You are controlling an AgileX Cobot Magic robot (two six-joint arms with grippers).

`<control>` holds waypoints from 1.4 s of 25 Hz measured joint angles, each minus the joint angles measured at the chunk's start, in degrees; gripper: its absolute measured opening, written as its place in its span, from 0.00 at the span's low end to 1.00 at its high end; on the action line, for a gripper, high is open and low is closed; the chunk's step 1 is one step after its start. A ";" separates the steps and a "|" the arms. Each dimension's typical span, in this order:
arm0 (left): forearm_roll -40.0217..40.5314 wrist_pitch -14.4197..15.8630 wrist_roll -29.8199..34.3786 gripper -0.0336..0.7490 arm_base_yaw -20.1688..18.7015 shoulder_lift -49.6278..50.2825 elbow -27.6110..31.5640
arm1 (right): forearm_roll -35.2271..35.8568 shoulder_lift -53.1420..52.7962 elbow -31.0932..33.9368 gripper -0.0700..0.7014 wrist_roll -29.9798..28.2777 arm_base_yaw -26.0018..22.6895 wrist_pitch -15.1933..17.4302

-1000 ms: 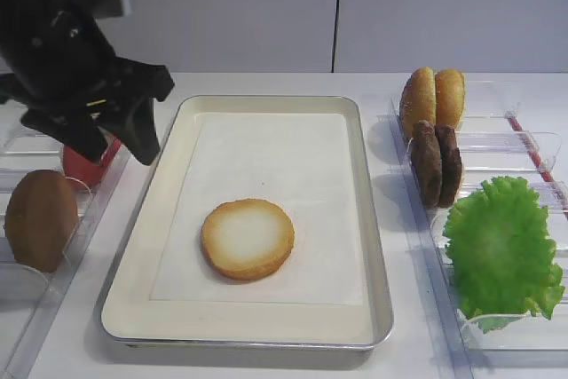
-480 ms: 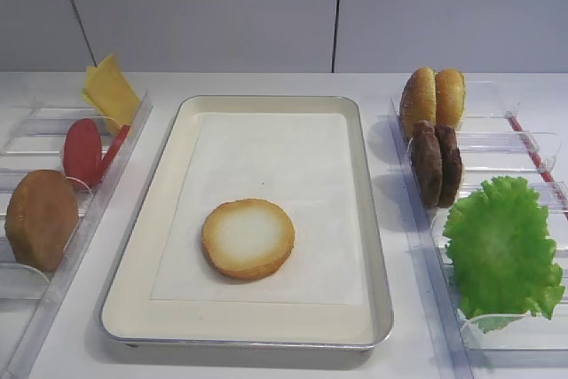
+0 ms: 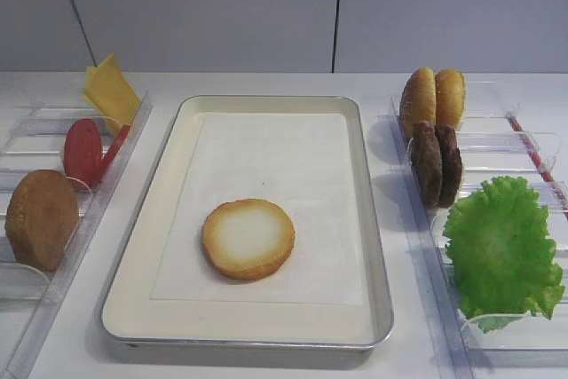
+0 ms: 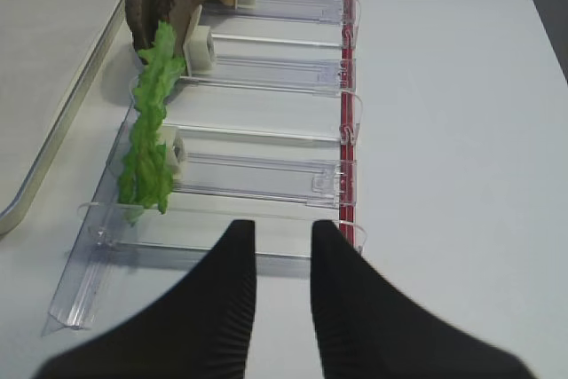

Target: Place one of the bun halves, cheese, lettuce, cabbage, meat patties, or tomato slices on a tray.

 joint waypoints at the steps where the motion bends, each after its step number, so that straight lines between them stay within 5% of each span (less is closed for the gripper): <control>1: 0.00 0.11 0.14 0.50 0.00 -2.10 1.28 | 0.00 0.00 0.00 0.33 0.00 0.00 0.00; 13: -0.46 0.95 4.58 0.47 0.00 -25.45 9.67 | 0.00 0.00 0.00 0.33 0.00 0.00 -0.10; 21: -1.51 1.13 7.54 0.46 0.00 -26.42 10.09 | 0.00 0.00 0.00 0.33 0.00 0.00 -0.10; 25: -5.56 -3.09 7.57 0.46 0.00 -26.42 12.06 | 0.00 0.00 0.00 0.33 0.00 0.00 -0.10; 35: -3.47 -4.11 5.29 0.46 0.00 -26.42 12.49 | 0.00 0.00 0.00 0.33 0.00 0.00 0.00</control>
